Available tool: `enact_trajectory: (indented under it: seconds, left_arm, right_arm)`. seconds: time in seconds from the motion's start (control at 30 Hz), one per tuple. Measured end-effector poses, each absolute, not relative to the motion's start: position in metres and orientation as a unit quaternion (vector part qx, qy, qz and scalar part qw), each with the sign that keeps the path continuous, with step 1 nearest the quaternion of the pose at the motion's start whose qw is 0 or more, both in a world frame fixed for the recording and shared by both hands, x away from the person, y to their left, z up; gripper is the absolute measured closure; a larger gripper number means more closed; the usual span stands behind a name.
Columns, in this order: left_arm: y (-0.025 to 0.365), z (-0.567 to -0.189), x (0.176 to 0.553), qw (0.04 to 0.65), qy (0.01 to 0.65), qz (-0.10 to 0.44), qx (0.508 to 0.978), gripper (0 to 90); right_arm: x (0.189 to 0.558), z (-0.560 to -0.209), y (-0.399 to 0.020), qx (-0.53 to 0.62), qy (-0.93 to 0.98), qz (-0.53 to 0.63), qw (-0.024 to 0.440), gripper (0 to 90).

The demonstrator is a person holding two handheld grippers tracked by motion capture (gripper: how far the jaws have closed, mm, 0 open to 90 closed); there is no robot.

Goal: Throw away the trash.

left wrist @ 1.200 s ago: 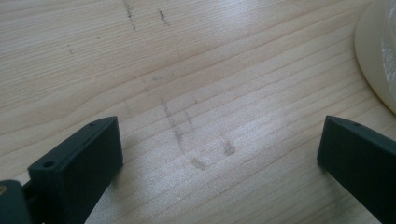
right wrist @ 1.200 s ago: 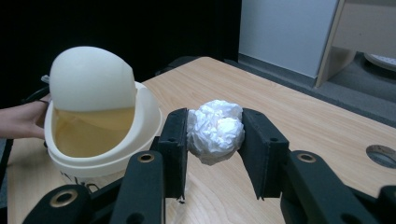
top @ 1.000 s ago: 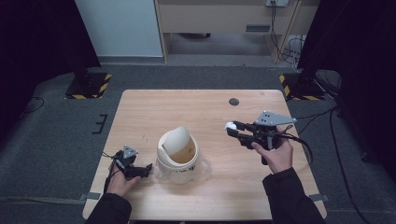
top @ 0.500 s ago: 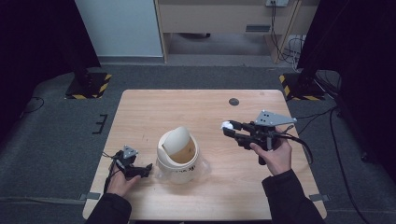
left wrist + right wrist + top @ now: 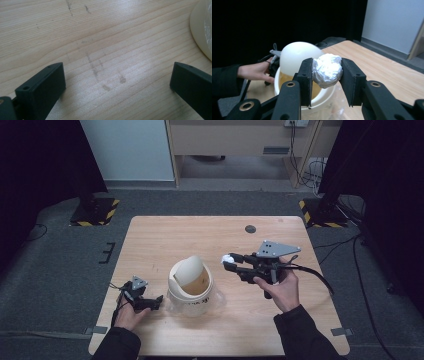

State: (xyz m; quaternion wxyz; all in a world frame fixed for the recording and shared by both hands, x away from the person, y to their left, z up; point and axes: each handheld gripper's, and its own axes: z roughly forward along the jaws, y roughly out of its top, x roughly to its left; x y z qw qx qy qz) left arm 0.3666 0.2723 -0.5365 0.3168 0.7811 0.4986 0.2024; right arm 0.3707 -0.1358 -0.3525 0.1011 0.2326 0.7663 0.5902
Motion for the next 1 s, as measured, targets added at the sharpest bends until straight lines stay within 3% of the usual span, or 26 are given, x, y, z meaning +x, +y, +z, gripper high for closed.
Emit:
enact_trajectory:
  seconds: [0.37,1.0]
  left_arm:
    - [0.272,-0.536,0.367,0.317,0.499,0.202,0.781,0.0]
    - [0.272,-0.536,0.367,0.317,0.499,0.202,0.781,0.0]
  right_arm:
    - [0.369,-0.372,-0.111,0.225,0.778,0.584,0.060,63.4]
    - [0.366,-0.391,-0.083,0.210,0.803,0.555,0.045,63.4]
